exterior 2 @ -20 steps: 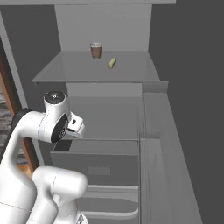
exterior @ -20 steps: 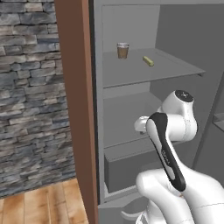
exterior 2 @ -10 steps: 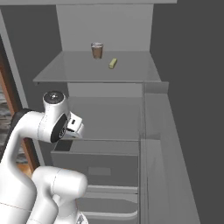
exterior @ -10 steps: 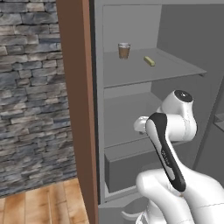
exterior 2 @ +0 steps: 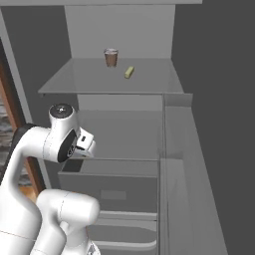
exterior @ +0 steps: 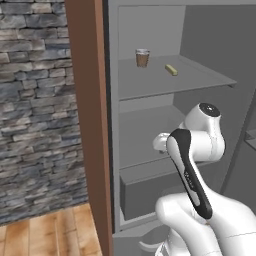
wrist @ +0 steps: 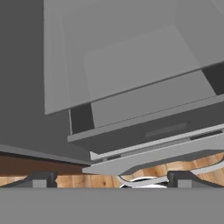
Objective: Pick the egg and butter from the fridge and place them by the bowl for mixing.
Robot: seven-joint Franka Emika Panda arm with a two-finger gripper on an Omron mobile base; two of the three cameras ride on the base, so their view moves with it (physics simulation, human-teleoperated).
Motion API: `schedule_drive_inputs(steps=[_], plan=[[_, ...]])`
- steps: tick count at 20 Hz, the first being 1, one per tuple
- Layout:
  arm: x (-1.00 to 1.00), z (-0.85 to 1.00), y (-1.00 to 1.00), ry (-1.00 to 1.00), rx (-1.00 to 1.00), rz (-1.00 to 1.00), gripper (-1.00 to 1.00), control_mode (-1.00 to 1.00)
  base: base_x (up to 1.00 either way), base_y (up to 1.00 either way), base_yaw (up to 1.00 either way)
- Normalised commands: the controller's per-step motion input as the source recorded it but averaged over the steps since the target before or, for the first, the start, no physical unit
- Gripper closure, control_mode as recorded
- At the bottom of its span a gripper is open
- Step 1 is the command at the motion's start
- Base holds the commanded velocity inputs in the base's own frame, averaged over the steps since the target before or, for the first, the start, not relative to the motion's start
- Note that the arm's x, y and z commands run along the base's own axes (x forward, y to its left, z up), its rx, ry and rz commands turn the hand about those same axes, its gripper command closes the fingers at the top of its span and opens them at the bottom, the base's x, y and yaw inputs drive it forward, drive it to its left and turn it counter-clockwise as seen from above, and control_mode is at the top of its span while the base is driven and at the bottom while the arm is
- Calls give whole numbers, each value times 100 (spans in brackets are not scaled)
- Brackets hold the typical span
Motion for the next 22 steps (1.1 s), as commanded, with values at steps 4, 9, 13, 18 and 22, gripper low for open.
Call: schedule_drive_inputs(steps=[4, 9, 13, 18, 22], plan=[[-5, 17, -1, -11, 2, 13, -100, -100, 0, 0, 4], [-10, 32, -8, -19, 4, 15, -100, -100, 0, 0, 0], [-1, 37, -10, -10, 1, 5, -100, -100, 0, 0, 0], [0, 51, -10, -3, 0, 0, -100, -100, 0, 0, 0], [0, 49, -14, 0, 0, 0, -100, -100, 0, 0, 0]])
